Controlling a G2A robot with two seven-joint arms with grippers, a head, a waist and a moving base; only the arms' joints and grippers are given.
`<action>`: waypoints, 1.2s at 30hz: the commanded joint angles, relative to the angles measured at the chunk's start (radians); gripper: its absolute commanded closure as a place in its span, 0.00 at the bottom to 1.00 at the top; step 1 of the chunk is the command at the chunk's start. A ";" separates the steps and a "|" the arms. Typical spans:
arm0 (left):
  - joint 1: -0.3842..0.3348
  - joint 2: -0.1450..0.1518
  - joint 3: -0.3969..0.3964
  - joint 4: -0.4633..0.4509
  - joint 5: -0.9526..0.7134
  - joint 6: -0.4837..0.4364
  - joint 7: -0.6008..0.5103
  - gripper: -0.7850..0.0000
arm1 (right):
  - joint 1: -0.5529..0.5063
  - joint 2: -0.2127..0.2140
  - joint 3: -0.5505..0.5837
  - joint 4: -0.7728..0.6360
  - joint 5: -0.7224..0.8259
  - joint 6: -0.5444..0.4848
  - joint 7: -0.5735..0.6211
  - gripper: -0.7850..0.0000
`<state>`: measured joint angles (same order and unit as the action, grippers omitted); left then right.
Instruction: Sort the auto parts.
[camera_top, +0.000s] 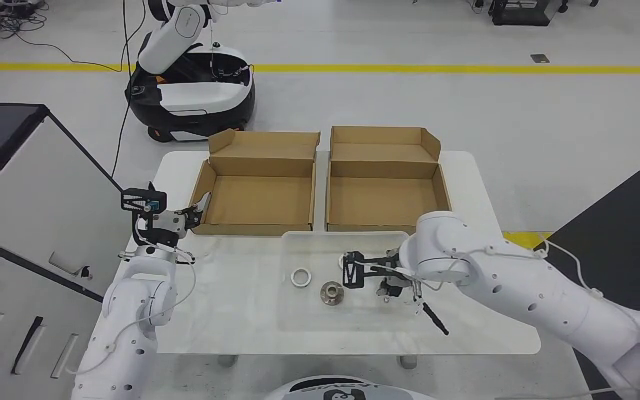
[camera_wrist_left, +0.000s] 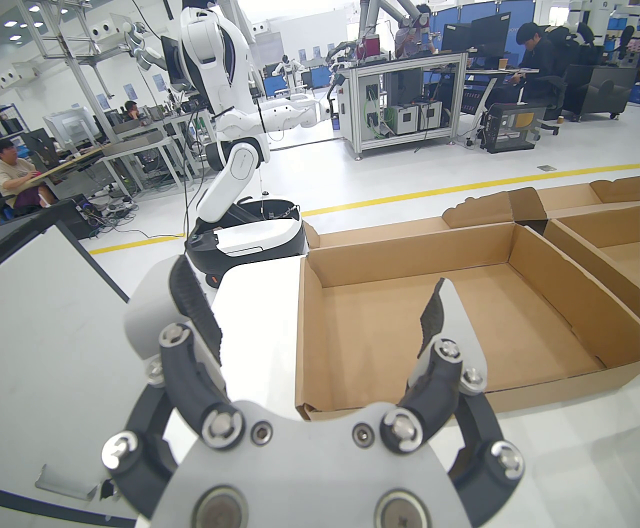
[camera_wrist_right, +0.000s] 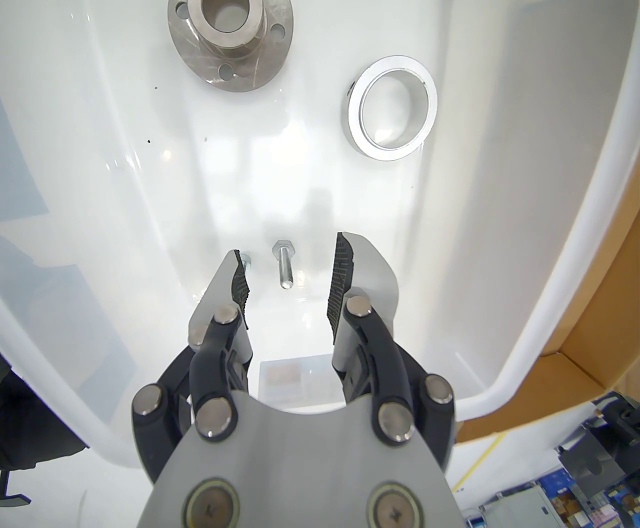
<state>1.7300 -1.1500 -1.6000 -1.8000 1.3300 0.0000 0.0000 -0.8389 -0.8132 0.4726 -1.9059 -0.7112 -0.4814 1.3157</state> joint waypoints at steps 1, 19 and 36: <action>0.000 0.000 0.000 0.000 0.000 0.000 0.000 0.00 | -0.001 -0.002 0.000 0.003 0.002 0.000 0.002 0.54; 0.000 0.000 0.000 0.000 0.000 0.000 0.000 0.00 | -0.026 -0.002 0.007 0.011 0.011 -0.005 0.018 0.58; 0.000 0.000 0.000 0.000 0.000 0.000 0.000 0.00 | -0.019 0.022 0.002 -0.013 0.022 -0.001 0.022 0.64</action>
<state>1.7300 -1.1500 -1.6000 -1.8000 1.3300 0.0000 0.0000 -0.8591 -0.7924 0.4754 -1.9190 -0.6896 -0.4823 1.3377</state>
